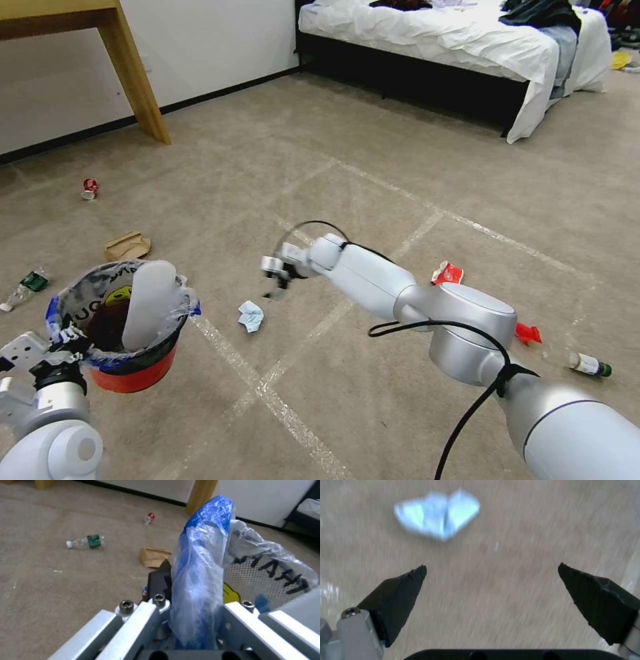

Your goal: Pick up the trash bin and place the garbage on the floor into it.

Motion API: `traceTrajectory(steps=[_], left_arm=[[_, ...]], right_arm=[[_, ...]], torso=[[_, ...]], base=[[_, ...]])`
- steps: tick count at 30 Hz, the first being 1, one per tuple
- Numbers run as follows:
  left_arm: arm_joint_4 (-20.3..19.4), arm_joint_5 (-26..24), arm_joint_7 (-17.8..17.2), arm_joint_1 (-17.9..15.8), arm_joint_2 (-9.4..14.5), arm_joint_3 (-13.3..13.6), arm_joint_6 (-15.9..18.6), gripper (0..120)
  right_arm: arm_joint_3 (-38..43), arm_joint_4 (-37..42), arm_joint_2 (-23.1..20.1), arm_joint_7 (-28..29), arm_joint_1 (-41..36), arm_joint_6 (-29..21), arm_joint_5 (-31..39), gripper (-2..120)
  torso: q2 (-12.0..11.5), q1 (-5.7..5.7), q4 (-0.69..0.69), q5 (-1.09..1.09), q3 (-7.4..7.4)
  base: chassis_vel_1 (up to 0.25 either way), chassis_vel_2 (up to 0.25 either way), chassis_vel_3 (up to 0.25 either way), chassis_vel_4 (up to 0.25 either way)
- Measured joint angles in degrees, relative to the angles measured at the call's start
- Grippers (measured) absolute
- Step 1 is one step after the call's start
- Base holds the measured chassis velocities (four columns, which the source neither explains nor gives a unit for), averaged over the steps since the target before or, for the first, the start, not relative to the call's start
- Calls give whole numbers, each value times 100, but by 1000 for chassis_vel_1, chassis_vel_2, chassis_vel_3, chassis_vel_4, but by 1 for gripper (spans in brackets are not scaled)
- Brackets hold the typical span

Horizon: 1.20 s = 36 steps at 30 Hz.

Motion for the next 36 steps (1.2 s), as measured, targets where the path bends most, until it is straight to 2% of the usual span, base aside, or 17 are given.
traceTrajectory(steps=[2,4,7,12,16,19,25,36], left_arm=[[-34,-3,4,5,-22,-32,-4,4],[-43,-38,11,5,-32,-92,-4,4],[-28,-52,42,10,-22,-102,-19,4],[94,-52,85,10,28,-91,-55,4],[189,-16,117,-12,51,-37,-97,4],[263,31,141,-26,56,67,-120,4],[320,49,148,-43,105,124,-127,4],[348,70,137,-48,95,161,-129,4]], right_arm=[[15,-56,-4,8,-118,-52,68,100],[84,-24,-9,158,-326,-236,793,100],[188,55,-8,223,-478,-258,1137,100],[463,273,-17,346,-599,-51,1275,100],[656,372,-19,395,-638,263,1293,100],[924,434,-21,328,-723,696,1107,100],[1175,494,-24,163,-818,771,775,100],[1218,459,-27,275,-915,1046,899,100]], torso=[[-1,0,2,-1,0],[0,0,5,-1,-1],[0,0,7,0,0],[0,0,5,-1,0],[0,0,6,-1,0],[0,0,6,-1,0],[0,0,5,-1,0],[0,0,4,-1,0]], base=[[0,0,0,0],[0,0,0,0],[0,0,0,0],[0,0,0,0],[0,0,0,0],[0,0,0,0],[0,0,0,0],[22,26,-18,-28]])
